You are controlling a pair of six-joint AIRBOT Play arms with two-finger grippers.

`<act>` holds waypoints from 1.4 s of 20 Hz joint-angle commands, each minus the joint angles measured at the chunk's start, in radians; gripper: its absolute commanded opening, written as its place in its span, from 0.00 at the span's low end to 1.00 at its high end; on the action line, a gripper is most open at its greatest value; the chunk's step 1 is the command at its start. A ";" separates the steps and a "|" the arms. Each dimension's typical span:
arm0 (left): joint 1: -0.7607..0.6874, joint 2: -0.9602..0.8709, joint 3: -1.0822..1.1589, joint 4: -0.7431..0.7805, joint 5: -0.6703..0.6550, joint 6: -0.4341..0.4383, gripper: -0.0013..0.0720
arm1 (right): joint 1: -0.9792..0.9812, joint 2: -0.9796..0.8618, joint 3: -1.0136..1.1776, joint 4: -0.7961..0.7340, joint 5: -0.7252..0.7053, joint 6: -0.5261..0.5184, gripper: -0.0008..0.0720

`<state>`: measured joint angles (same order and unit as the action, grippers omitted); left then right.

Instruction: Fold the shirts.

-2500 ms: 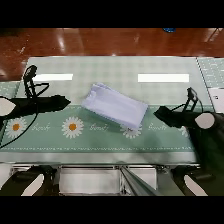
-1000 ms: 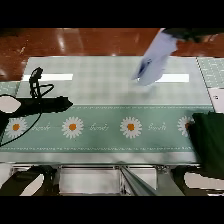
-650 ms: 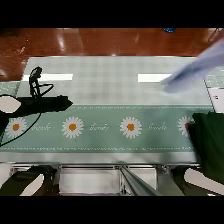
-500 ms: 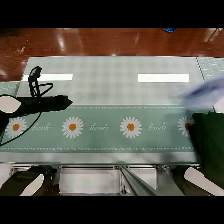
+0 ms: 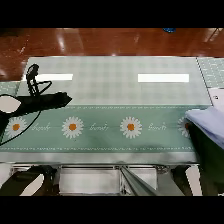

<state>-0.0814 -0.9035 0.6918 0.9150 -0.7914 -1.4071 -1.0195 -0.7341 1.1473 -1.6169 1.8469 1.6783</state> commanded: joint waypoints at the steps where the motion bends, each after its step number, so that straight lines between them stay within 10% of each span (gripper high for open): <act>1: -0.003 0.000 0.000 -0.018 0.010 0.009 0.04 | -0.064 0.098 -0.184 -0.207 0.002 0.058 0.25; 2: -0.006 0.000 0.000 -0.018 0.010 0.012 0.04 | -0.064 0.092 -0.200 -0.208 0.000 0.048 0.56; 7: -0.005 0.000 0.010 -0.018 0.075 0.020 0.04 | 0.007 0.009 -0.177 -0.138 -0.064 -0.002 0.57; 10: 0.014 -0.018 0.110 -0.018 0.055 0.046 0.04 | 0.134 -0.098 -0.065 0.053 -0.118 -0.053 0.04; 15: -0.010 -0.151 0.465 -0.017 -0.040 0.064 0.04 | 0.586 -0.309 0.213 0.475 -0.411 -0.064 0.04; 20: -0.148 -0.394 0.798 0.093 -0.180 0.060 0.04 | 1.073 -0.599 0.414 0.260 -0.554 0.024 0.04; 24: -0.167 -0.508 0.734 0.353 -0.309 -0.152 0.04 | 1.139 -0.748 0.418 0.225 -0.484 0.034 0.04; 28: -0.150 -0.550 0.732 0.351 -0.322 -0.150 0.04 | 1.141 -0.771 0.417 0.219 -0.485 0.034 0.04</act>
<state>-0.2344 -1.4155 1.4216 1.2129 -1.0782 -1.5173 0.0959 -1.4681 1.5566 -1.3861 1.3586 1.7050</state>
